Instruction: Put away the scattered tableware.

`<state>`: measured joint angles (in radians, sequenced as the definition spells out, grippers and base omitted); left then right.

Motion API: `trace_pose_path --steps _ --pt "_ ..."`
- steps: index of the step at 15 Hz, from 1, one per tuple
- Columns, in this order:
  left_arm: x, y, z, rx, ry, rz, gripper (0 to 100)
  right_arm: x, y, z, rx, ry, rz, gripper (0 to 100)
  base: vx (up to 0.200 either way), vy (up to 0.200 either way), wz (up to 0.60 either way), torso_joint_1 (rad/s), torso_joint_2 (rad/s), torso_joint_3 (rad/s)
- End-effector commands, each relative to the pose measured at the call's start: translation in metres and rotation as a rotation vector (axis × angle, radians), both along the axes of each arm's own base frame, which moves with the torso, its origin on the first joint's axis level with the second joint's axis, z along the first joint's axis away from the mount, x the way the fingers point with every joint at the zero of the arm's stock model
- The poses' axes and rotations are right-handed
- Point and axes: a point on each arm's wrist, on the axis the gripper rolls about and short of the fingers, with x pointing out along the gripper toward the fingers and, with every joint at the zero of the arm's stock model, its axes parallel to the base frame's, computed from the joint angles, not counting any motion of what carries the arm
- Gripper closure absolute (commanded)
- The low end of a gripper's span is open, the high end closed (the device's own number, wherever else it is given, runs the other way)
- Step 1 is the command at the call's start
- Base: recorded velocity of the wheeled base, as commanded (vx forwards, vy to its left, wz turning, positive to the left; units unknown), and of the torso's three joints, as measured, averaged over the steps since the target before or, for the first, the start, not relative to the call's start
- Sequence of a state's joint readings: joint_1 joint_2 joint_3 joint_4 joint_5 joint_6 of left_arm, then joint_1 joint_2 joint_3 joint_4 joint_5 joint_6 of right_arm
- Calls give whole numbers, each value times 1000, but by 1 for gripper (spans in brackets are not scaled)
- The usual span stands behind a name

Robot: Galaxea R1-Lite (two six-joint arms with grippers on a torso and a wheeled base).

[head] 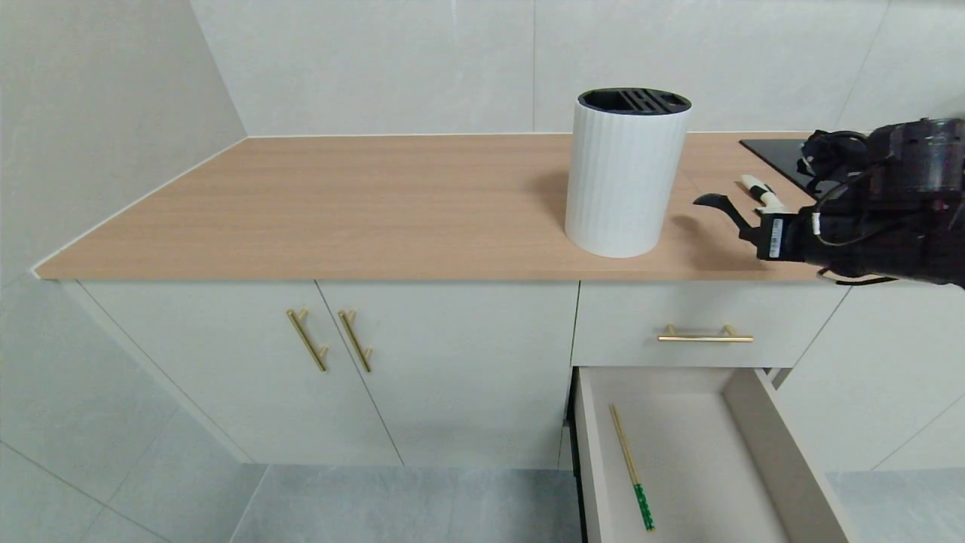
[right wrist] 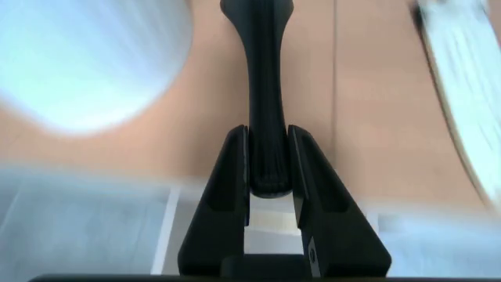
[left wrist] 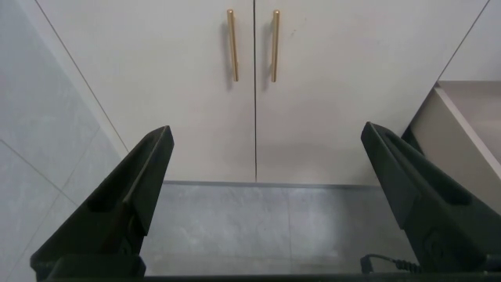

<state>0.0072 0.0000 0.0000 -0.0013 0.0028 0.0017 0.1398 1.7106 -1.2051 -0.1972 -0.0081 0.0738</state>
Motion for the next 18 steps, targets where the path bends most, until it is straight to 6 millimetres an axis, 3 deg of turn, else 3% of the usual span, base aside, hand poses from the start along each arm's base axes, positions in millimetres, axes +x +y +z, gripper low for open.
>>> trace_pose_path --steps 1,2,5,8,14,18 --pt "0 0 0 0 1 1 0 -70 -7 31 32 23 14 100 0 0 0 0 0 0" --pt "0 0 0 0 1 1 0 -92 -13 27 48 113 48 100 0 0 0 0 0 0" --pt "0 0 0 0 1 1 0 -128 -20 12 59 145 87 100 0 0 0 0 0 0" --pt "0 0 0 0 1 1 0 -142 -20 2 36 147 107 100 0 0 0 0 0 0" --pt "0 0 0 0 1 1 0 -130 -18 -15 23 176 134 100 0 0 0 -8 12 9" --pt "0 0 0 0 1 1 0 -127 -17 -30 -48 186 169 100 0 0 0 -169 361 200"
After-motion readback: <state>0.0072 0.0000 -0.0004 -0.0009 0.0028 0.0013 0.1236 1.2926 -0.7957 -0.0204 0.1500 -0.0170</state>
